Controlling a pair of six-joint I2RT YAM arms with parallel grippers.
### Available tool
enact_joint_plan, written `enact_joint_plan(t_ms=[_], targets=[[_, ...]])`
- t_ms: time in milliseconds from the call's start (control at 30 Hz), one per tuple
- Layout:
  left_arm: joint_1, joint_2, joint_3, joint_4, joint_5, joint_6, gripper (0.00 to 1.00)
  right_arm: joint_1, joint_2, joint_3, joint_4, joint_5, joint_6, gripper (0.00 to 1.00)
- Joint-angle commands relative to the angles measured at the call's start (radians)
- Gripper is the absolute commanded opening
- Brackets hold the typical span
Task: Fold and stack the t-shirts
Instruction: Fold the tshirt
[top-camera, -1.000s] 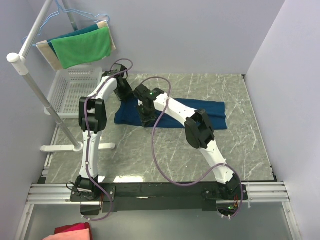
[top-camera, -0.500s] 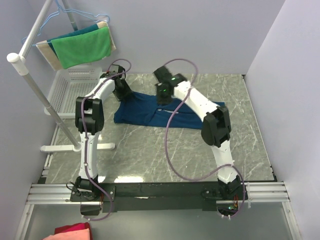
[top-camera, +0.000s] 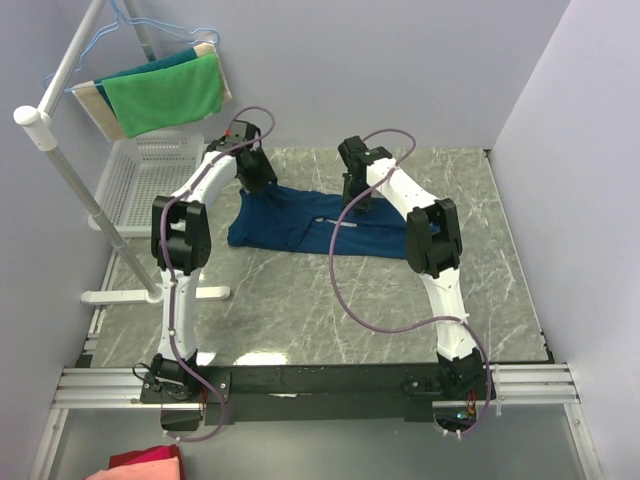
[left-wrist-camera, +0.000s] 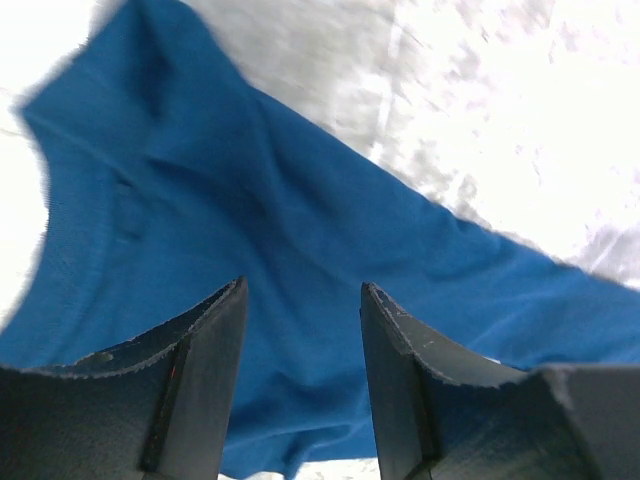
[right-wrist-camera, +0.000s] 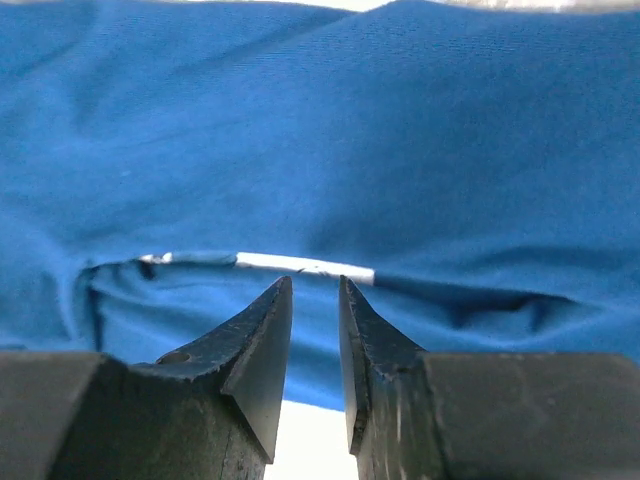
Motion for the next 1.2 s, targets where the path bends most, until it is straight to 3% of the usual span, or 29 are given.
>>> enact_joint_plan(t_ms=[0, 233, 433, 1167], targets=[[-0.034, 0.026, 0.059, -0.013, 0.022, 0.017, 0.54, -0.042, 0.025, 0.029, 0.0, -0.026, 0.015, 0.33], [-0.048, 0.126, 0.077, 0.048, -0.053, -0.003, 0.54, -0.093, 0.072, 0.038, 0.035, -0.07, 0.049, 0.33], [-0.048, 0.243, 0.191, 0.007, -0.09, -0.015, 0.54, -0.134, 0.135, 0.093, 0.016, -0.133, 0.079, 0.33], [0.06, 0.275, 0.268, 0.146, -0.101, -0.09, 0.57, -0.282, 0.194, 0.17, -0.007, -0.215, 0.159, 0.33]])
